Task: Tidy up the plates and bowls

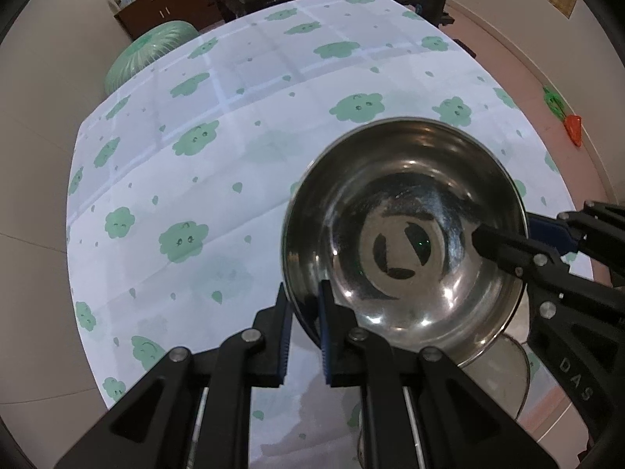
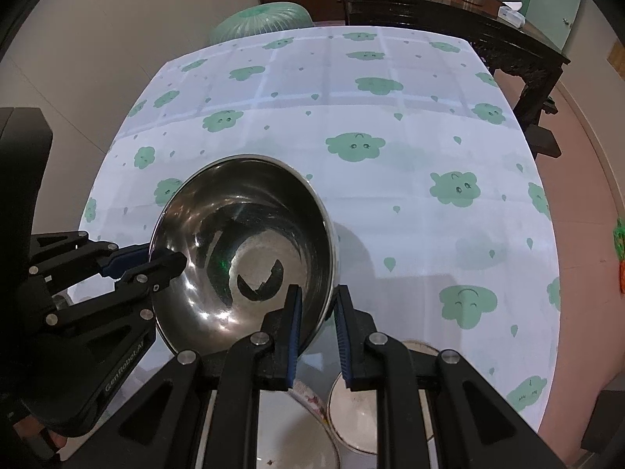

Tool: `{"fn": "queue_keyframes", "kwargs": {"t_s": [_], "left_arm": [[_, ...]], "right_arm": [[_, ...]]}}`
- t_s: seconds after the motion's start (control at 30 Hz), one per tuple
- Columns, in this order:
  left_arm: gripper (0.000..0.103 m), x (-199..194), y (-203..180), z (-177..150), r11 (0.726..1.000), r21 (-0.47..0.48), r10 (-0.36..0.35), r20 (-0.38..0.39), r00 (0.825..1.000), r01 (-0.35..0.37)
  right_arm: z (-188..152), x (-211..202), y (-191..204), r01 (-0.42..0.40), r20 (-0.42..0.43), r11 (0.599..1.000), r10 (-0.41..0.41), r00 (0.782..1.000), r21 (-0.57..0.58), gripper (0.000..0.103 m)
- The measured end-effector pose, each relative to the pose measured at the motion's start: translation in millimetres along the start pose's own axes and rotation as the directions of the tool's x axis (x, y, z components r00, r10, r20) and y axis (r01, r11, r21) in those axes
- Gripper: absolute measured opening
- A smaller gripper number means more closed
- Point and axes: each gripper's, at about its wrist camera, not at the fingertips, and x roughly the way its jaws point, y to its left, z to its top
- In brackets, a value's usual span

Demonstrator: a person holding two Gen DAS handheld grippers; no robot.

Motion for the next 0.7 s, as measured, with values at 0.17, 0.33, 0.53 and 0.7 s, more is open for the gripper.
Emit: {"fn": "queue_keyframes", "kwargs": {"t_s": [0.17,0.33,0.53,0.7], "left_arm": [[0.010,-11.2,-1.4,-9.2,1.000,0.009,-0.007,0.009,1.000,0.007],[0.010,-21.8,-5.0,-19.5,1.000,0.026,-0.014,0.018,1.000,0.013],[0.010,-31.0,-10.9,-37.6,0.998,0.053,-0.025,0.018,1.000,0.024],[0.010,-32.9,-15.9,-50.6,0.997,0.069,-0.027,0.009,1.000,0.026]], "right_arm": [[-9.2,-13.7,4.4,0.002,0.006,1.000,-0.002,1.000,0.005,0.019],[-19.8,-25.6,7.7,0.006,0.009,1.000,-0.006,1.000,0.010,0.019],[-36.1,-37.3,13.2,0.012,0.003,1.000,-0.012,1.000,0.012,0.019],[-51.6,-40.2,16.2,0.013,-0.009,1.000,-0.013,1.000,0.021,0.019]]}}
